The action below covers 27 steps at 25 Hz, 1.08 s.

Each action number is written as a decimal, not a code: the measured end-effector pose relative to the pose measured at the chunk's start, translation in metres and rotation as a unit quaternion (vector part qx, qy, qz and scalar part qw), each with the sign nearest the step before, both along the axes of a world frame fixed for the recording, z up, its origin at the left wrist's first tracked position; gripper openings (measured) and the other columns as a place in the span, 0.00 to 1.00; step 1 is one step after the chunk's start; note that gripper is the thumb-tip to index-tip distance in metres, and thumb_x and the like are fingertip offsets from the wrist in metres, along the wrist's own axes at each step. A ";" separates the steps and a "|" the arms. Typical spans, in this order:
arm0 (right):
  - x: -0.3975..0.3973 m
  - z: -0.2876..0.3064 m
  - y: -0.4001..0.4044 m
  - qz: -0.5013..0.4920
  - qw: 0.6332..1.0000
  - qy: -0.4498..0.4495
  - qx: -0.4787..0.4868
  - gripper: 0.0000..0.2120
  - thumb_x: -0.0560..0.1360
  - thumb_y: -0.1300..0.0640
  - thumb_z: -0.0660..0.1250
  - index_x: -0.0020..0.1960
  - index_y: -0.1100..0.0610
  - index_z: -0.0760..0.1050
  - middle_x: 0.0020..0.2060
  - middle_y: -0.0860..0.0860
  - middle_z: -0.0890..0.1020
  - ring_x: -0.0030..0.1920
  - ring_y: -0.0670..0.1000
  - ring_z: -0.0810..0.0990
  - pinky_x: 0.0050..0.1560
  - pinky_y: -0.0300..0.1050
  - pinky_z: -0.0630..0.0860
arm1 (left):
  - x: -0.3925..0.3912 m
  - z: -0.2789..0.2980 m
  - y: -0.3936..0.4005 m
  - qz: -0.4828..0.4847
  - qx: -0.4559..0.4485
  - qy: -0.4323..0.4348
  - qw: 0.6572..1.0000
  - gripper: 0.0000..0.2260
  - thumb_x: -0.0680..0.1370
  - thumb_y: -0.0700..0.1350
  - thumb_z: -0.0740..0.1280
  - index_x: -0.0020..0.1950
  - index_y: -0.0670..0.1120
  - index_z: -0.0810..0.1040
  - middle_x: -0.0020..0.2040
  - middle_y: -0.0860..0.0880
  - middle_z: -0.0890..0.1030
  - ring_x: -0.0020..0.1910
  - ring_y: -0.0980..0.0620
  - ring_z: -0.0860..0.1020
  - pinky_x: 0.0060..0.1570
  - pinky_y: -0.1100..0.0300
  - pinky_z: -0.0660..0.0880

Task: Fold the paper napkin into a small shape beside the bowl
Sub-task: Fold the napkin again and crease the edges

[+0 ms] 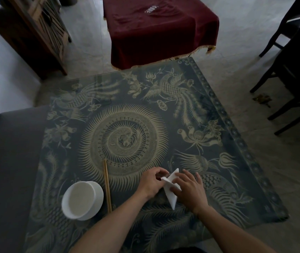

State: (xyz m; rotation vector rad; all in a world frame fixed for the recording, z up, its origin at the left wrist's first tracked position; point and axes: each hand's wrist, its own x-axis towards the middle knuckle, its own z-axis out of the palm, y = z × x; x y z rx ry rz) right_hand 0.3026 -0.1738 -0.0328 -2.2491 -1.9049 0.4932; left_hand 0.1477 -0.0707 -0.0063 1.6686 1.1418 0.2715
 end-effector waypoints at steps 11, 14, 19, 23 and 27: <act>0.003 0.038 0.050 -0.152 0.918 0.358 -0.074 0.12 0.74 0.52 0.72 0.33 0.52 0.76 0.28 0.45 0.78 0.29 0.40 0.75 0.32 0.35 0.72 | -0.024 0.018 0.038 0.094 -0.042 -0.020 0.995 0.08 0.73 0.32 0.72 0.45 0.45 0.82 0.41 0.51 0.82 0.39 0.56 0.79 0.42 0.66 0.76; -0.005 0.041 0.057 -0.216 0.827 0.506 -0.115 0.08 0.75 0.57 0.71 0.40 0.57 0.75 0.33 0.51 0.78 0.30 0.45 0.77 0.29 0.39 0.74 | -0.032 0.018 0.037 0.177 -0.203 -0.080 0.960 0.08 0.73 0.30 0.70 0.45 0.42 0.81 0.38 0.45 0.80 0.34 0.52 0.78 0.34 0.60 0.79; -0.023 0.025 0.056 -0.225 0.852 0.437 -0.180 0.15 0.70 0.56 0.77 0.50 0.57 0.74 0.40 0.54 0.81 0.32 0.49 0.79 0.28 0.41 0.75 | -0.043 -0.005 0.025 0.234 -0.157 0.001 0.959 0.07 0.75 0.33 0.70 0.46 0.45 0.80 0.45 0.43 0.81 0.46 0.45 0.80 0.51 0.47 0.80; -0.030 0.016 0.045 -0.101 0.943 0.264 -0.175 0.25 0.67 0.53 0.76 0.59 0.47 0.69 0.41 0.49 0.81 0.39 0.47 0.81 0.40 0.43 0.78 | -0.051 -0.018 0.019 0.157 -0.034 0.120 0.980 0.07 0.76 0.39 0.70 0.47 0.52 0.79 0.45 0.55 0.81 0.46 0.55 0.79 0.42 0.65 0.71; -0.039 0.009 0.034 -0.022 0.977 0.141 -0.156 0.31 0.68 0.48 0.72 0.65 0.41 0.60 0.48 0.48 0.83 0.46 0.52 0.81 0.43 0.50 0.79 | -0.053 -0.025 0.018 0.081 0.075 0.165 0.980 0.05 0.78 0.42 0.68 0.53 0.50 0.80 0.49 0.54 0.77 0.49 0.54 0.77 0.48 0.60 0.72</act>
